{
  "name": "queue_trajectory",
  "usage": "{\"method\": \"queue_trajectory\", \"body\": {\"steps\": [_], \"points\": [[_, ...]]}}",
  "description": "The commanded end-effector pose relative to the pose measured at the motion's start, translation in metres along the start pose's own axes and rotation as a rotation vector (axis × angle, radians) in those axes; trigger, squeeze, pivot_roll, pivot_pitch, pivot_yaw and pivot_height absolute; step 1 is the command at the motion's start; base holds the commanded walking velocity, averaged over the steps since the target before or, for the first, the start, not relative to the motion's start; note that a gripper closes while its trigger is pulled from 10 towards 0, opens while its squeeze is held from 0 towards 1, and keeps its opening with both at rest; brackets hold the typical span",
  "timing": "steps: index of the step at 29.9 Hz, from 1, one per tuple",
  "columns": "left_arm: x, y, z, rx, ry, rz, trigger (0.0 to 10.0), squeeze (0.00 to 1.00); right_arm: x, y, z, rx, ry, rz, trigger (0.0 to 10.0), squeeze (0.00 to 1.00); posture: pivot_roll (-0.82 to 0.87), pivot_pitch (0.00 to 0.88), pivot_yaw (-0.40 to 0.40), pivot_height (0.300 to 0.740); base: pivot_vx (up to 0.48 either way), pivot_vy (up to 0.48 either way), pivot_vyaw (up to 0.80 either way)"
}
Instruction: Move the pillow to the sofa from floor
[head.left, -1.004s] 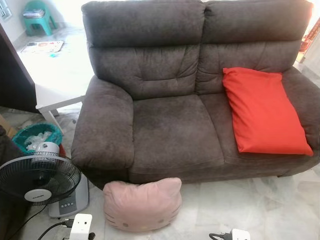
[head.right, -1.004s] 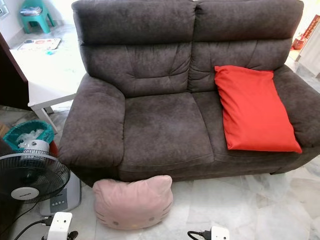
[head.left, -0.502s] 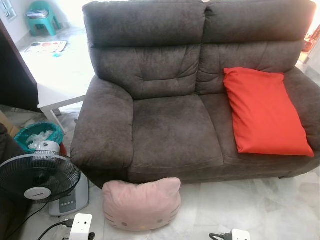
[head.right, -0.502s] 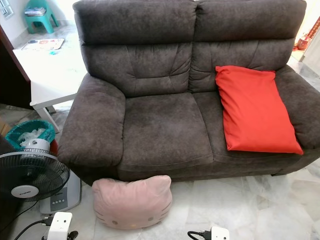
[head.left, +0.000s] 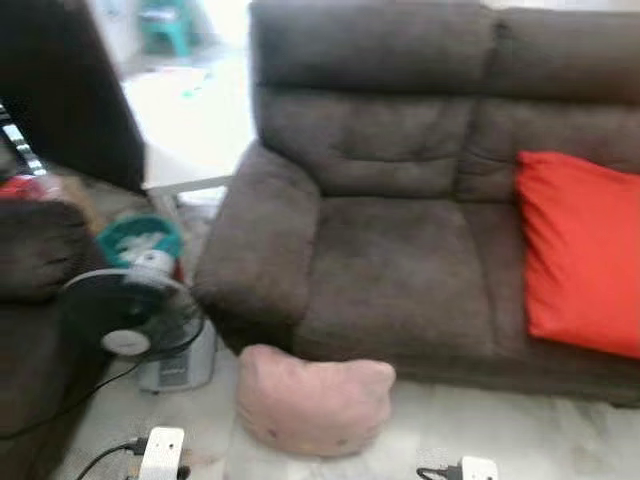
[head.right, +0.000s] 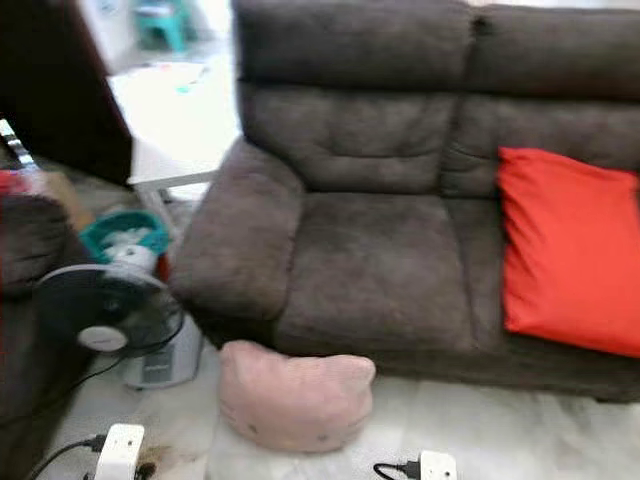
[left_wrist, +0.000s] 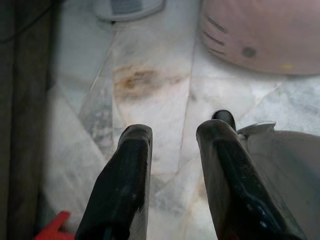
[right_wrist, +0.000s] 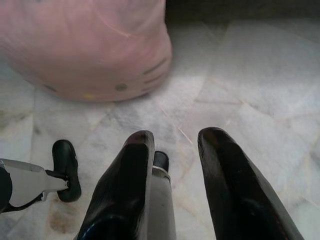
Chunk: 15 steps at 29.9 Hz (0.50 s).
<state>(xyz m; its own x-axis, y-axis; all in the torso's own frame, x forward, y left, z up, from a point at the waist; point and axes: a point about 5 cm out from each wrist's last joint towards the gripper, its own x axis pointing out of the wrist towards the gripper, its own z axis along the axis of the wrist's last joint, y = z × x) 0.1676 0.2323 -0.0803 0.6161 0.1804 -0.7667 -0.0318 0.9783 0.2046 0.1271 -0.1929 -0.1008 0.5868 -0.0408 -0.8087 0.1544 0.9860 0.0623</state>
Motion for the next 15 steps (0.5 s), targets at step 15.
{"method": "queue_trajectory", "body": {"steps": [15], "points": [[0.0008, 0.0, 0.002, 0.016, 0.004, 0.004, 10.0, 0.0, -0.0007, -0.0019, -0.0015, 0.016, 0.003, -0.012, 10.0, 0.0, 0.03, 0.027, -0.014, 0.74, 0.289, 0.0, 0.0]]}}
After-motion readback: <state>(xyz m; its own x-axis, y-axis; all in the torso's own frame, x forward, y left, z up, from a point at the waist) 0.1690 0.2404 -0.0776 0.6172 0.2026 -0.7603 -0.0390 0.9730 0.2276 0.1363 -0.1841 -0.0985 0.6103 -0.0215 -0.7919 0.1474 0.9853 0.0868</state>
